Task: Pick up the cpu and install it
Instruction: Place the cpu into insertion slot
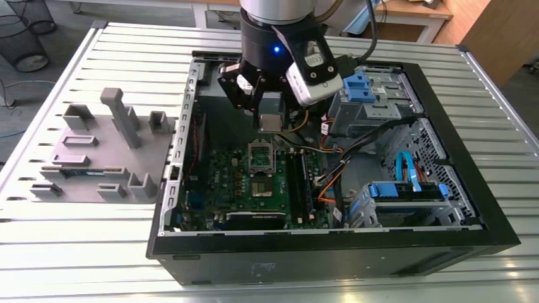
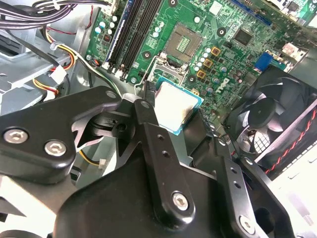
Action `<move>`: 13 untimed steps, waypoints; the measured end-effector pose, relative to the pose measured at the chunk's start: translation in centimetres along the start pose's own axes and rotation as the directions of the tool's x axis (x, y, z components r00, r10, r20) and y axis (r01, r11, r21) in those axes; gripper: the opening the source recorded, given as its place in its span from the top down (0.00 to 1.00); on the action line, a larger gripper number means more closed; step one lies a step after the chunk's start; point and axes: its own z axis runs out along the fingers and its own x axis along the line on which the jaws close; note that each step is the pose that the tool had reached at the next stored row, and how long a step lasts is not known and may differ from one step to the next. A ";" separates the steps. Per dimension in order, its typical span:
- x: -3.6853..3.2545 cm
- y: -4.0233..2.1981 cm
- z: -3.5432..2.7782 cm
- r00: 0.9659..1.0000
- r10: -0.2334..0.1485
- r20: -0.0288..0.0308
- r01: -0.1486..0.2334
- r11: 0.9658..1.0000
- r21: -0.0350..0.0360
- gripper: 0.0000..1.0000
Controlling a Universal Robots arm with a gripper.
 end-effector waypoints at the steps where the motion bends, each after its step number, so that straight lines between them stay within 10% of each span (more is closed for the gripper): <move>1: 0.00 0.00 0.01 1.000 0.000 0.000 0.000 1.000 0.000 0.53; 13: 0.28 -0.06 1.25 1.000 0.000 0.000 0.000 1.000 0.000 0.53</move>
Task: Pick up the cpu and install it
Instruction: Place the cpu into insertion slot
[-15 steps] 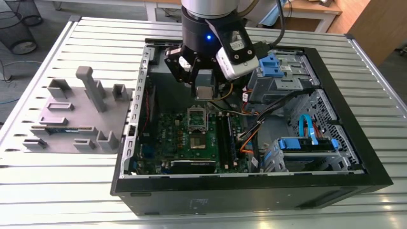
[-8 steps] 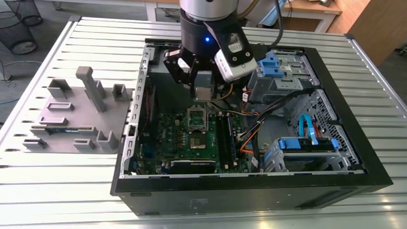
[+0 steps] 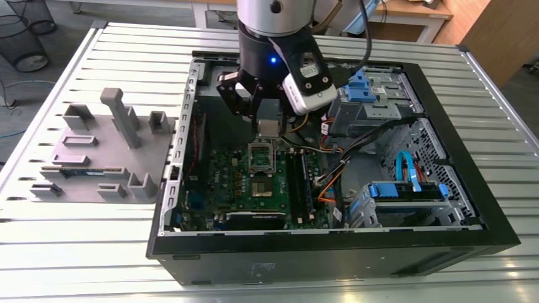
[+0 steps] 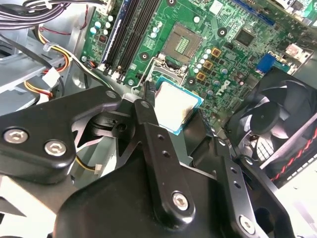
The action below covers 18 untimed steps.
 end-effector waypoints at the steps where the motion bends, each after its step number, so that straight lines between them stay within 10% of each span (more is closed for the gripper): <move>1: 0.01 -0.01 0.11 1.000 0.000 0.000 0.000 1.000 0.000 0.53; 18: -0.28 -0.03 0.29 1.000 0.000 -0.002 0.000 1.000 0.000 0.53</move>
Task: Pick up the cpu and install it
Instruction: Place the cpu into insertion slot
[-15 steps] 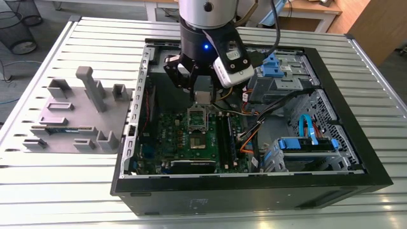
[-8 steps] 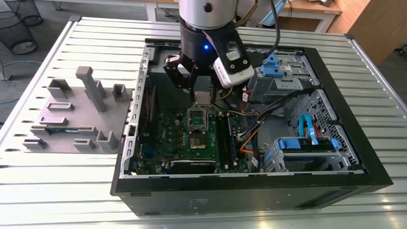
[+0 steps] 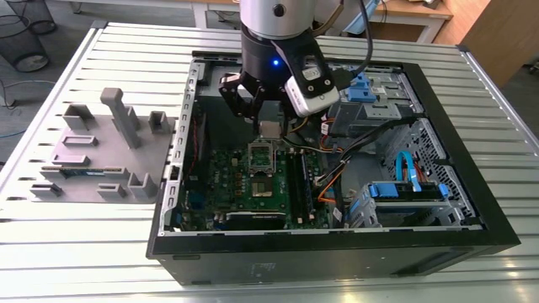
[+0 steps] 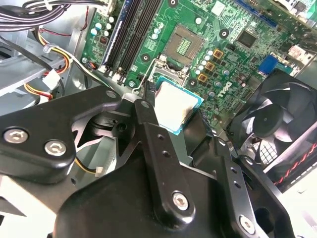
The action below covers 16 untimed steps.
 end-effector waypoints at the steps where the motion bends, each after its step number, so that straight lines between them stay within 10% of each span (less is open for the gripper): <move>1: -0.01 -0.07 0.02 1.000 0.000 0.000 0.000 1.000 0.000 0.53; 16: -0.02 -0.92 0.34 1.000 0.000 0.000 0.000 1.000 0.000 0.53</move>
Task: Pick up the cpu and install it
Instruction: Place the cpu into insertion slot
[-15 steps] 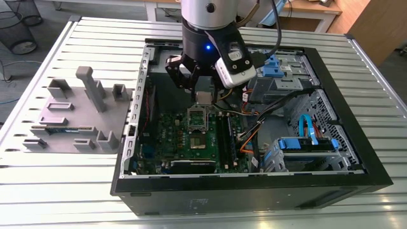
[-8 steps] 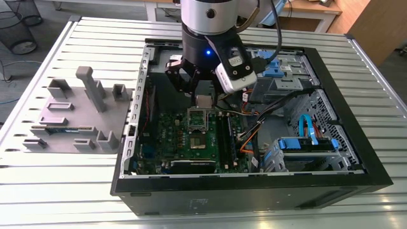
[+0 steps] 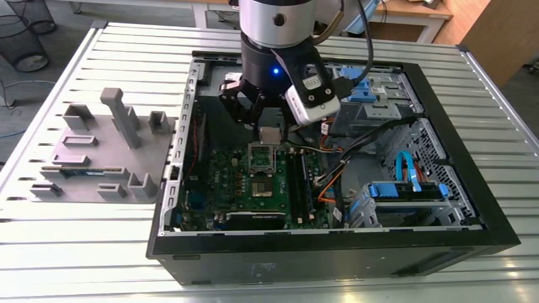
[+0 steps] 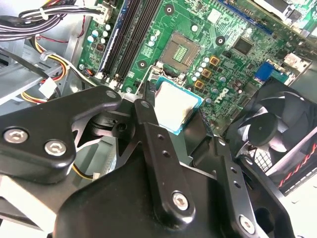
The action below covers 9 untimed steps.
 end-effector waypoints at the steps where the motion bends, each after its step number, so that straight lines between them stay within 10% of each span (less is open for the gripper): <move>1: 0.00 0.00 0.00 1.000 0.000 0.000 0.000 1.000 0.000 0.53; 9: 0.02 -0.03 0.42 1.000 0.000 0.000 0.000 1.000 0.000 0.53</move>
